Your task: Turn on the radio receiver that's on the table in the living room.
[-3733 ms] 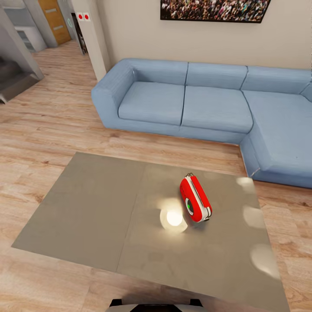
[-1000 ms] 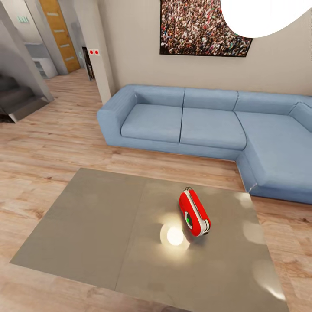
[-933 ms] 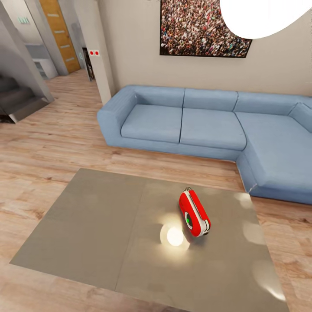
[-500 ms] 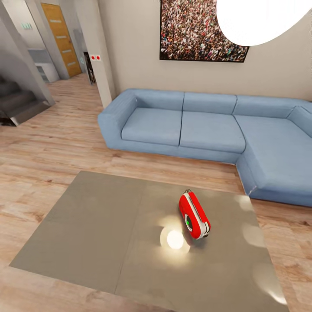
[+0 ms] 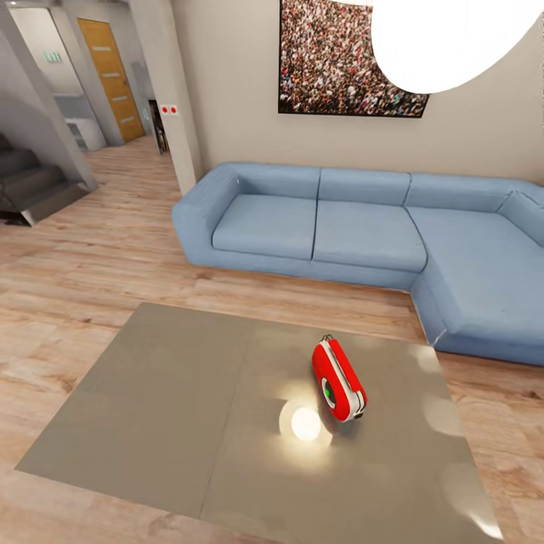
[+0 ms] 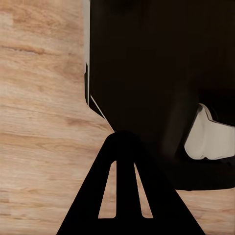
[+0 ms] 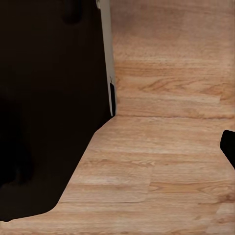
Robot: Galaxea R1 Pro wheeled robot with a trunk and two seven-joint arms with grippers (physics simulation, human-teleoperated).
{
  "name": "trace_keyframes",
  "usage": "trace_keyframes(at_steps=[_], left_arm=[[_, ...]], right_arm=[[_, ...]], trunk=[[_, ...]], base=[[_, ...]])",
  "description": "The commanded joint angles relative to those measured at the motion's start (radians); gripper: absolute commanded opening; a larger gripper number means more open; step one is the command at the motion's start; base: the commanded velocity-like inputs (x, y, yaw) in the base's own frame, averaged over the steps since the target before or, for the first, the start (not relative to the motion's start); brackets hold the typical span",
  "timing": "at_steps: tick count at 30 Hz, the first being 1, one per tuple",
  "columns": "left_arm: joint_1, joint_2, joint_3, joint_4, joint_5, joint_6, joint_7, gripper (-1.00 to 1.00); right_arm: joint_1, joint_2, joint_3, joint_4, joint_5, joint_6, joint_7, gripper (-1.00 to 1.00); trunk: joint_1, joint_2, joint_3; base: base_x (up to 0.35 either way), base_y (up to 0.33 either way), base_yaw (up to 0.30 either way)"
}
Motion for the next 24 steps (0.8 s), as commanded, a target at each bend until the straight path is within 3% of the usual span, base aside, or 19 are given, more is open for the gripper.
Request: trace_keyframes(at_steps=[1,24], left_arm=[[0.0,0.0,0.0,0.0,0.0,0.0,0.0,-1.0],[0.0,0.0,0.0,0.0,0.0,0.0,0.0,-1.0]], right_arm=[[0.0,0.0,0.0,0.0,0.0,0.0,0.0,1.0],[0.0,0.0,0.001,0.0,0.0,0.0,0.0,1.0]], trunk=[[0.0,0.0,0.002],[0.0,0.0,0.038]], base=[[0.0,0.0,0.0],[0.0,0.0,0.0]])
